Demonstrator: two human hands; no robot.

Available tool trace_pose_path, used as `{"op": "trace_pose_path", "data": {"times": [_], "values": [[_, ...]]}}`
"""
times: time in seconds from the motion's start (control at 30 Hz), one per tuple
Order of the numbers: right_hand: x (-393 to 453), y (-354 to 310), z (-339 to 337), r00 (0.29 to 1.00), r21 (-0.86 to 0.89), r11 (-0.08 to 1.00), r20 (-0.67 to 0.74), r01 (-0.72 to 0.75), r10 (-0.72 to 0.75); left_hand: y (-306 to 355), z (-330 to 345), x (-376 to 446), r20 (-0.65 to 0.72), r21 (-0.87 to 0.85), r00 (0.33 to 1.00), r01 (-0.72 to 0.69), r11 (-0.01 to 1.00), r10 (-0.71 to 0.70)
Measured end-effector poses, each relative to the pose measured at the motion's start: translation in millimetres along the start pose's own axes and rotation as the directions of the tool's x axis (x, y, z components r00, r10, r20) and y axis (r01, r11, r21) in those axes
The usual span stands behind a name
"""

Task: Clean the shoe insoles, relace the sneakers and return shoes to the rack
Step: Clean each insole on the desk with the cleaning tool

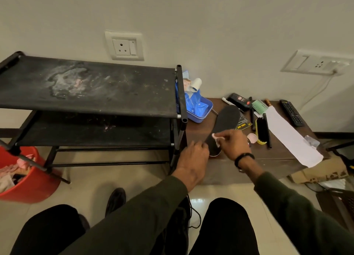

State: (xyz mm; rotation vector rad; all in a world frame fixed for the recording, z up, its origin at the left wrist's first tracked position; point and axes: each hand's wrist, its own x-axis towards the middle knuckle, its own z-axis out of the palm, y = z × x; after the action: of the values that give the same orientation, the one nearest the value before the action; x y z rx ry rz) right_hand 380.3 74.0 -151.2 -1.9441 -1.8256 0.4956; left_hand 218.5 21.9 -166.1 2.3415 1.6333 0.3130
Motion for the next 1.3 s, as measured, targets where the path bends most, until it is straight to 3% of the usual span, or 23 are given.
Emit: {"op": "trace_pose_path", "data": {"times": [0.13, 0.33, 0.47, 0.67, 0.77, 0.87, 0.93, 1.03, 1.1, 1.3], "values": [[46.3, 20.3, -14.8, 0.991, -0.081, 0.988, -0.015, -0.133, 0.132, 6.9, 9.4, 24.5, 0.044, -0.061, 0.999, -0.002, 0.998, 0.004], [47.6, 23.3, 10.3, 0.993, -0.333, 0.939, 0.039, -0.091, 0.11, 0.2, 32.8, 34.8, -0.066, -0.129, 0.987, 0.137, 0.982, -0.146], [28.3, 13.0, 21.8, 0.995, -0.391, 0.916, 0.011, -0.088, 0.101, 0.5, 31.9, 35.4, -0.084, -0.182, 0.975, 0.186, 0.966, -0.203], [-16.3, 4.3, 27.8, 0.993, -0.339, 0.939, 0.079, -0.059, 0.091, 10.6, 22.9, 30.7, -0.042, -0.24, 0.98, 0.178, 0.954, -0.193], [-22.5, 3.9, 9.9, 0.964, -0.232, 0.971, 0.243, -0.05, 0.108, 16.1, 15.6, 24.7, 0.008, -0.17, 0.989, 0.148, 0.974, -0.149], [-16.1, 0.2, -14.6, 0.883, -0.009, 0.982, 0.437, -0.188, 0.173, 23.7, 14.4, 12.4, 0.05, -0.235, 0.987, 0.158, 0.959, -0.15], [1.1, 2.5, -18.3, 0.92, 0.024, 0.973, 0.332, -0.23, 0.209, 21.1, 18.7, 4.3, 0.042, -0.33, 0.979, 0.2, 0.923, -0.197], [23.4, 9.7, -9.1, 0.968, -0.169, 0.968, 0.141, -0.183, 0.208, 6.3, 22.3, 0.6, -0.003, -0.384, 0.961, 0.253, 0.888, -0.275], [28.7, 16.5, 4.1, 0.979, -0.243, 0.961, 0.125, -0.13, 0.164, -1.9, 22.2, 1.6, -0.032, -0.423, 0.958, 0.244, 0.873, -0.283], [45.1, 23.8, 25.3, 0.998, -0.243, 0.97, 0.059, 0.025, -0.011, -8.4, 10.8, 42.8, -0.122, -0.518, 0.969, 0.122, 0.847, -0.214]]}}
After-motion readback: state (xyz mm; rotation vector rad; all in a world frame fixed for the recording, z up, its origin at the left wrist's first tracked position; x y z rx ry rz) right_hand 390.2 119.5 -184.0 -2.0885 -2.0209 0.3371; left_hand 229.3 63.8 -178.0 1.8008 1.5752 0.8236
